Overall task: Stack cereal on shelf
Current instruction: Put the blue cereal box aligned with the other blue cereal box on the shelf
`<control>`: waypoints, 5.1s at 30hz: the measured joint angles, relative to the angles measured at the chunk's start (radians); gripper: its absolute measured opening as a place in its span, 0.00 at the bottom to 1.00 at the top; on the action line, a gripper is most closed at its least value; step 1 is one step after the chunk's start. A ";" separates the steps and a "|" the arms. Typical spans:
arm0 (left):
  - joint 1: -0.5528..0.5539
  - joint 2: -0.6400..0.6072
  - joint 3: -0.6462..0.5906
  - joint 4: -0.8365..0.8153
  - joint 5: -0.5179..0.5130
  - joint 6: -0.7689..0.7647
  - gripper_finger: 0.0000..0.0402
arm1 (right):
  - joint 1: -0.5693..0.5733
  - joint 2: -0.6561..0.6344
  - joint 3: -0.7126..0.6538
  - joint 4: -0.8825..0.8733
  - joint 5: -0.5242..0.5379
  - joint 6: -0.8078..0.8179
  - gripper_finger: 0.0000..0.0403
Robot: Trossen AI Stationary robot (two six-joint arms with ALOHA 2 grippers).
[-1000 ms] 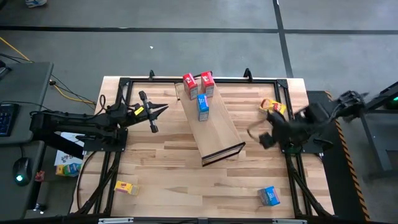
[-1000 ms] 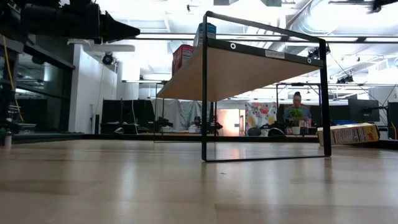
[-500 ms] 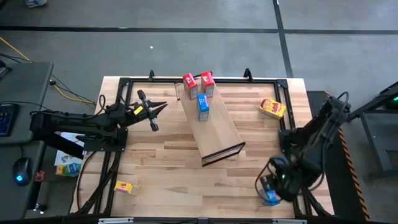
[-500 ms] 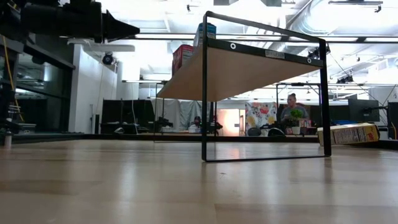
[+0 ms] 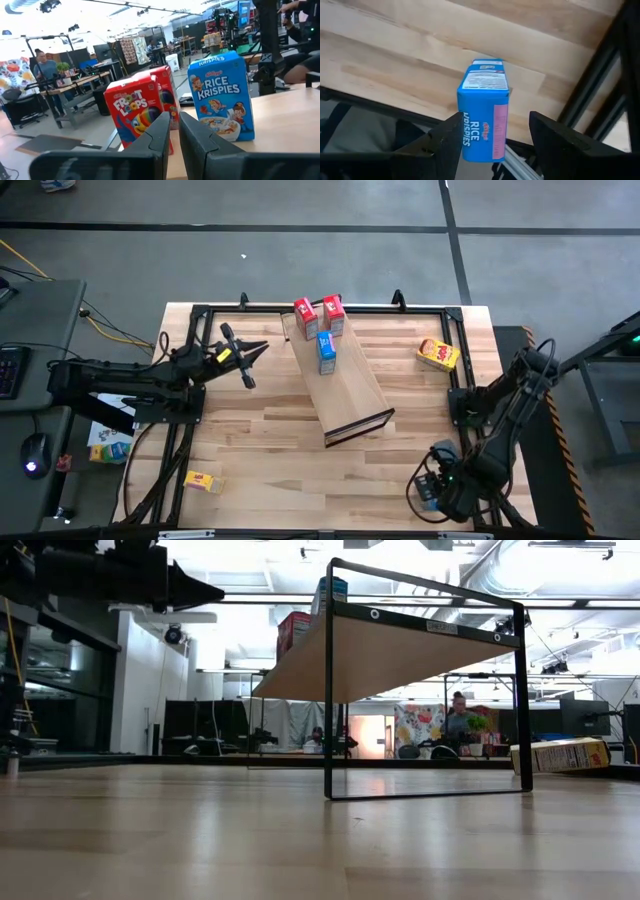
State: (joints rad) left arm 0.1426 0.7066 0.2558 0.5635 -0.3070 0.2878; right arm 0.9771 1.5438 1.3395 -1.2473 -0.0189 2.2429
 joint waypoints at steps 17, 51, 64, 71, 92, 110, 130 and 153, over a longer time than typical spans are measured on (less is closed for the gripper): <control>0.000 0.000 0.000 -0.028 0.009 -0.026 0.08 | 0.000 0.138 0.048 -0.021 -0.016 -0.052 0.54; 0.000 0.000 0.000 -0.040 0.009 -0.025 0.08 | -0.011 0.173 0.202 0.020 0.077 -0.222 0.23; 0.000 0.000 0.000 -0.039 0.009 -0.025 0.08 | -0.346 0.149 0.888 -0.123 0.667 -1.125 0.27; 0.000 0.000 0.000 -0.037 0.009 -0.025 0.08 | -0.746 0.144 0.920 -0.316 0.489 -1.197 0.27; 0.000 0.000 0.000 -0.042 0.008 -0.051 0.08 | -1.108 0.173 0.536 -0.173 0.174 -1.396 0.27; 0.000 0.000 0.000 -0.042 0.008 -0.051 0.08 | -1.115 0.172 0.535 -0.087 0.216 -1.421 0.27; 0.000 0.000 0.000 -0.042 0.008 -0.051 0.08 | -1.115 0.172 0.535 -0.060 0.253 -1.436 0.56; 0.000 0.000 0.000 -0.059 0.008 -0.068 0.08 | -1.107 0.168 0.684 -0.134 0.287 -1.537 0.64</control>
State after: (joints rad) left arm 0.1428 0.7071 0.2562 0.5046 -0.2989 0.2199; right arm -0.1295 1.7115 2.0240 -1.3811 0.2686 0.7056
